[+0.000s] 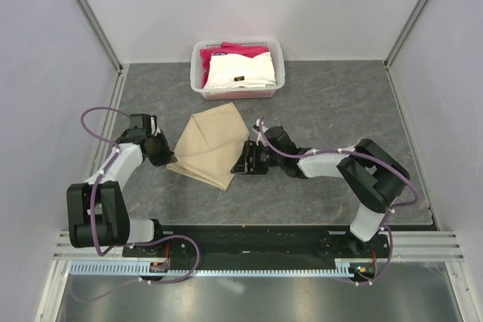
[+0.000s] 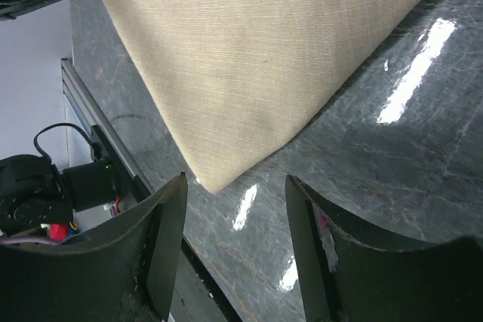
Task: Fold the napkin, place the utensils inside, and roll it up
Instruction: Fold the napkin
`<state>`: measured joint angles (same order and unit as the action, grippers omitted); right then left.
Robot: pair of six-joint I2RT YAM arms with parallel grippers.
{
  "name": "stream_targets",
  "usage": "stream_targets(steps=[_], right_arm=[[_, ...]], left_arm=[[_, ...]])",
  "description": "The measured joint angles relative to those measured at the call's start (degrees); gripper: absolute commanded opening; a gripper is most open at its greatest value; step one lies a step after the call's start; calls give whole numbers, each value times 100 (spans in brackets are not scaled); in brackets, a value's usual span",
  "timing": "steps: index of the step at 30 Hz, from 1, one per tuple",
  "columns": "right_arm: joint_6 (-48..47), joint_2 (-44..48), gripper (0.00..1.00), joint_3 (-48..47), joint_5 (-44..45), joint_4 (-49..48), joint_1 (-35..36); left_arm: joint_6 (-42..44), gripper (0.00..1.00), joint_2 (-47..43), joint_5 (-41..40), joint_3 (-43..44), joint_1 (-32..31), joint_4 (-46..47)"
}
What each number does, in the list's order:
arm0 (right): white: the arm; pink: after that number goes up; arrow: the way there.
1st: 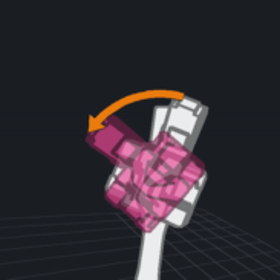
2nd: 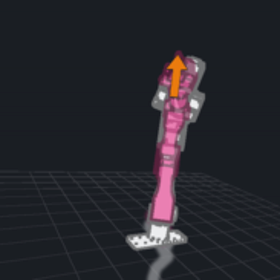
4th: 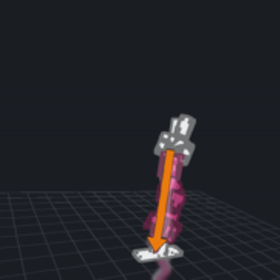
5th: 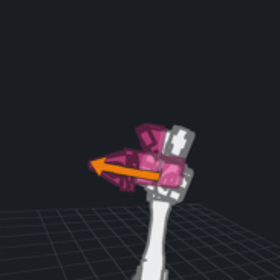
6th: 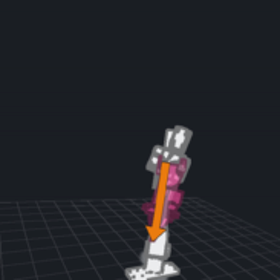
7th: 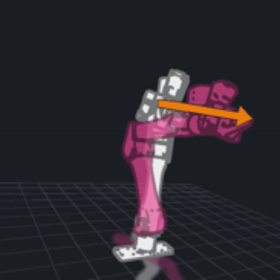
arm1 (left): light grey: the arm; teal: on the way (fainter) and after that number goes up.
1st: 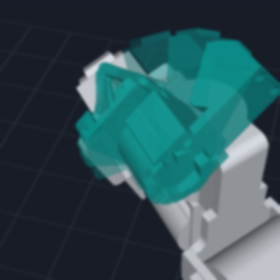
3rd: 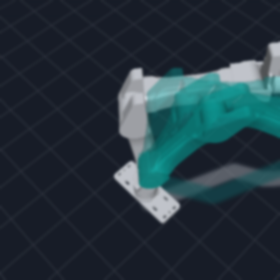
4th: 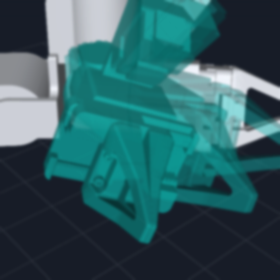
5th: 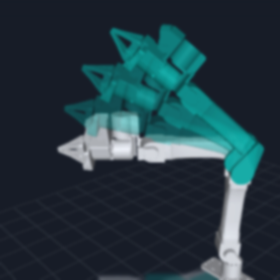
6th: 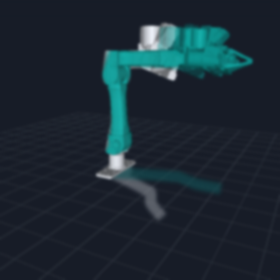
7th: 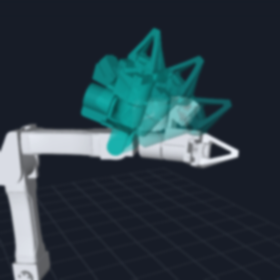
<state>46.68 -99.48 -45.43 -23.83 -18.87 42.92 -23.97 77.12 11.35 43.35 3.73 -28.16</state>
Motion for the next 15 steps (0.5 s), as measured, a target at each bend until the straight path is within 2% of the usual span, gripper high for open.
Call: stream_targets(steps=[11, 14, 15], right_arm=[[251, -557, 54, -44, -7, -337, 205], [328, -664, 48, -83, 20, -450, 269], [354, -699, 44, -94, 31, -479, 286]], left_arm=[[2, 2, 125, -74, 2, 44, -7], [4, 2, 125, -72, 7, 44, -7], [4, 2, 125, -72, 9, 44, -7]])
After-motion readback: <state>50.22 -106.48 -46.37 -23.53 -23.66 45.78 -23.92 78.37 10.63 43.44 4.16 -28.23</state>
